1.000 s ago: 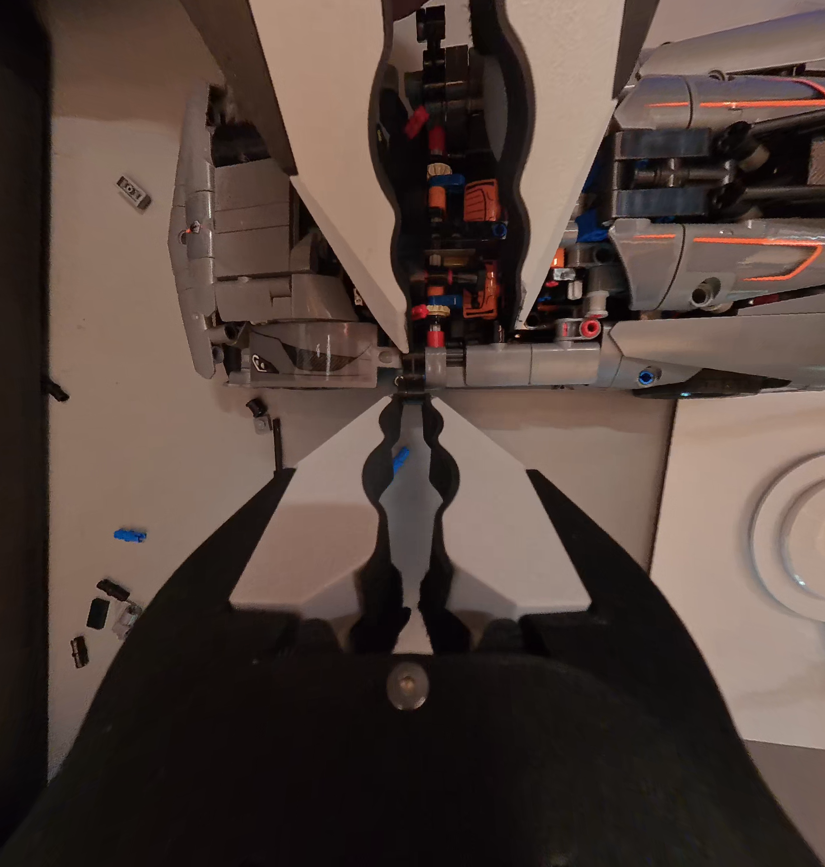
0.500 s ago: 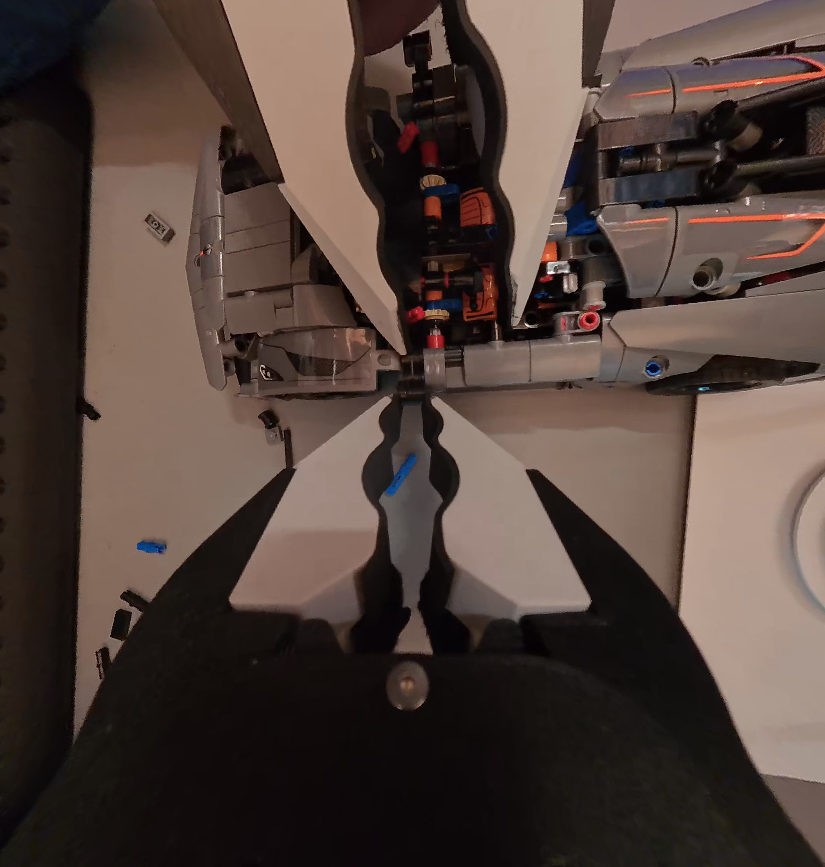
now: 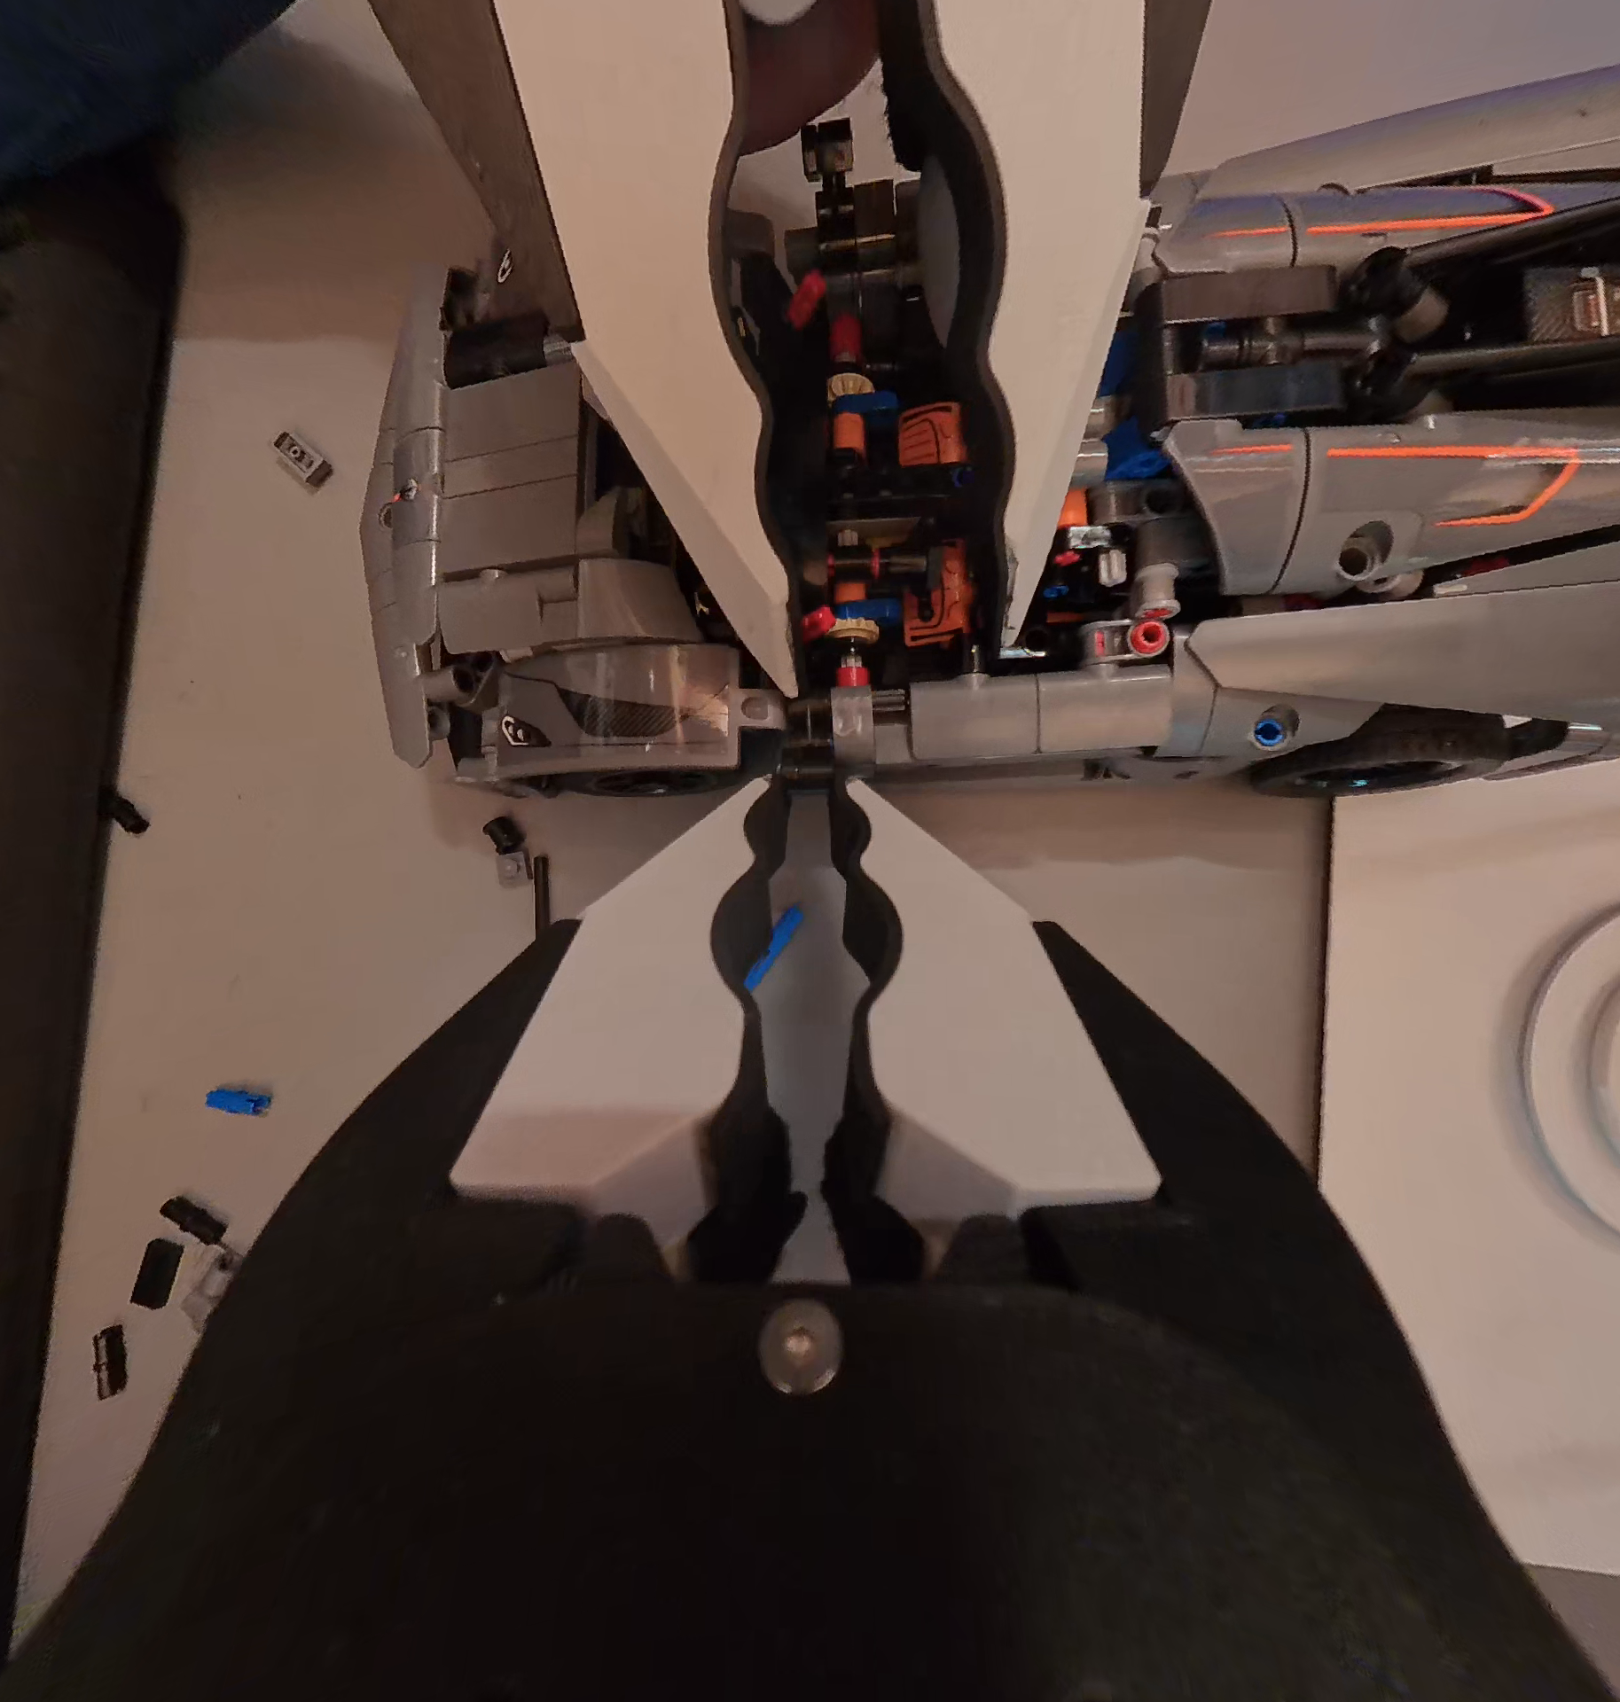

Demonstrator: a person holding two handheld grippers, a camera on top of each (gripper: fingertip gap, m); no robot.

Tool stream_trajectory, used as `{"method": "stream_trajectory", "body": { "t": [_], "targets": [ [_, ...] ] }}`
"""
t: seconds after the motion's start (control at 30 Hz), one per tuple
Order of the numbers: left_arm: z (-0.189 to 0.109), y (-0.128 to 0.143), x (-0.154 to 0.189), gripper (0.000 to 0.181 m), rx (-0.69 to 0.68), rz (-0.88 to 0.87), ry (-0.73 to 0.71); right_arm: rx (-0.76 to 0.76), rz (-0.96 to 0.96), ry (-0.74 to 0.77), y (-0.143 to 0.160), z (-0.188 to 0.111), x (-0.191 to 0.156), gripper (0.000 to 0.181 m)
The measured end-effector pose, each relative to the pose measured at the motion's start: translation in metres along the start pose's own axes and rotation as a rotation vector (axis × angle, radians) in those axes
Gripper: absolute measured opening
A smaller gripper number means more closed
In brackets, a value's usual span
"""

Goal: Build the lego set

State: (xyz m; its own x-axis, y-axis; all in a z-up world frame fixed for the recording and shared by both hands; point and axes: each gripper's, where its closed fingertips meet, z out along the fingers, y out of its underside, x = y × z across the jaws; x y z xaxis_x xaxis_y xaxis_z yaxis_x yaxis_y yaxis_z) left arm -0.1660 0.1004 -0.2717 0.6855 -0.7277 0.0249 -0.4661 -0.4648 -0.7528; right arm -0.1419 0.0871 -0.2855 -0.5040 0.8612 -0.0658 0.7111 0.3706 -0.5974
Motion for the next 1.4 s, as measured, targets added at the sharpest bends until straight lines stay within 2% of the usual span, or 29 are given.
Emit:
{"method": "stream_trajectory", "body": {
  "t": [0.63,0.83,1.4],
  "targets": [
    [-0.0002,-0.0012,-0.0008,0.038,0.021,-0.015,0.011,0.058,0.058,0.025,-0.0014,0.0002,-0.0003,0.006],
    [-0.0002,-0.0015,-0.0021,0.038,0.022,-0.013,0.005,0.036,0.054,0.090,-0.0019,0.0000,0.0011,0.006],
    [0.0002,-0.0022,-0.0042,0.039,0.026,-0.013,-0.003,0.055,0.064,0.141,-0.0033,0.0000,0.0048,0.006]
  ]
}}
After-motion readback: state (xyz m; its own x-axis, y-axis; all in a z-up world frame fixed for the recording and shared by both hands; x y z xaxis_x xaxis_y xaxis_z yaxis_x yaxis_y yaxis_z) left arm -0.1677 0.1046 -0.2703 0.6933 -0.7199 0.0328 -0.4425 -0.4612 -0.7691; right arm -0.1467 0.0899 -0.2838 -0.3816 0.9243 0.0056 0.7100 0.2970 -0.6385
